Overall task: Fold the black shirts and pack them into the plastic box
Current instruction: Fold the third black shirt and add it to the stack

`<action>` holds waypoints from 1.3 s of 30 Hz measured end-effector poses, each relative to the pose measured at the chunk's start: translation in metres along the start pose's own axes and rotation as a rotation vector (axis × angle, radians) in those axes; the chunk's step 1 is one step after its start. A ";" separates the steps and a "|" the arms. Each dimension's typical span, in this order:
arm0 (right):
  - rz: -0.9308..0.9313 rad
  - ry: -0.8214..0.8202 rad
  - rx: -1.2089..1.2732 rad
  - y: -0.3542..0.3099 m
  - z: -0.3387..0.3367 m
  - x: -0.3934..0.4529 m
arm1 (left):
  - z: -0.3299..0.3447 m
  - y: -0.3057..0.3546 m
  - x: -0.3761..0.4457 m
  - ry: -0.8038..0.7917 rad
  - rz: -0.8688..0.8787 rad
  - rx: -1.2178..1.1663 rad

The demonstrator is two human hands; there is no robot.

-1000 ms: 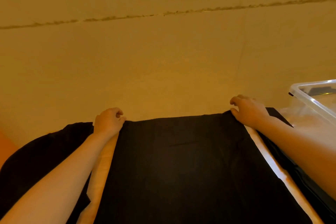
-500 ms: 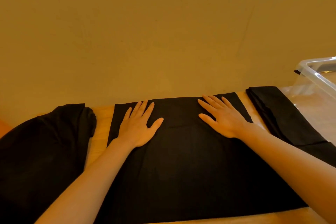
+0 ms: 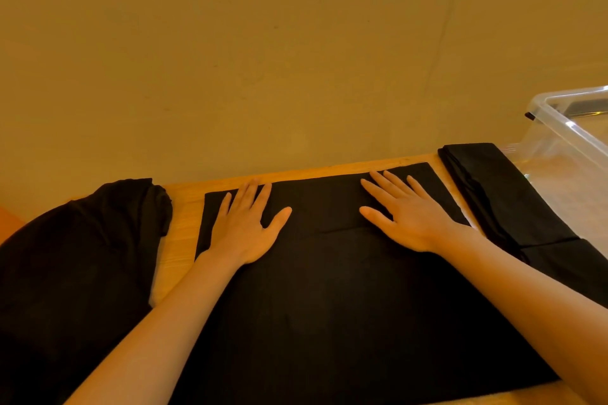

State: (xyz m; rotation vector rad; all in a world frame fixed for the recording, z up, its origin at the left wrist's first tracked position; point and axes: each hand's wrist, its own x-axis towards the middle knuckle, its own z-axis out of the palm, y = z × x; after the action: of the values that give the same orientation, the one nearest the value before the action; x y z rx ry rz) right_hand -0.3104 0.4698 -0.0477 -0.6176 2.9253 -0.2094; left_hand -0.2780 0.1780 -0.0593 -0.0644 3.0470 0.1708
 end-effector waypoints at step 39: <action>-0.086 0.032 0.015 -0.059 0.030 -0.161 | 0.016 -0.004 -0.177 0.163 0.175 -0.181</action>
State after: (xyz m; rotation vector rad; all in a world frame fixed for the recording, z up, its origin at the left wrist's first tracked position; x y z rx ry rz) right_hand -0.1370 0.4791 -0.0489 -0.7452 2.9278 -0.2536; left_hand -0.1001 0.1824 -0.0598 0.1855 3.1882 0.4763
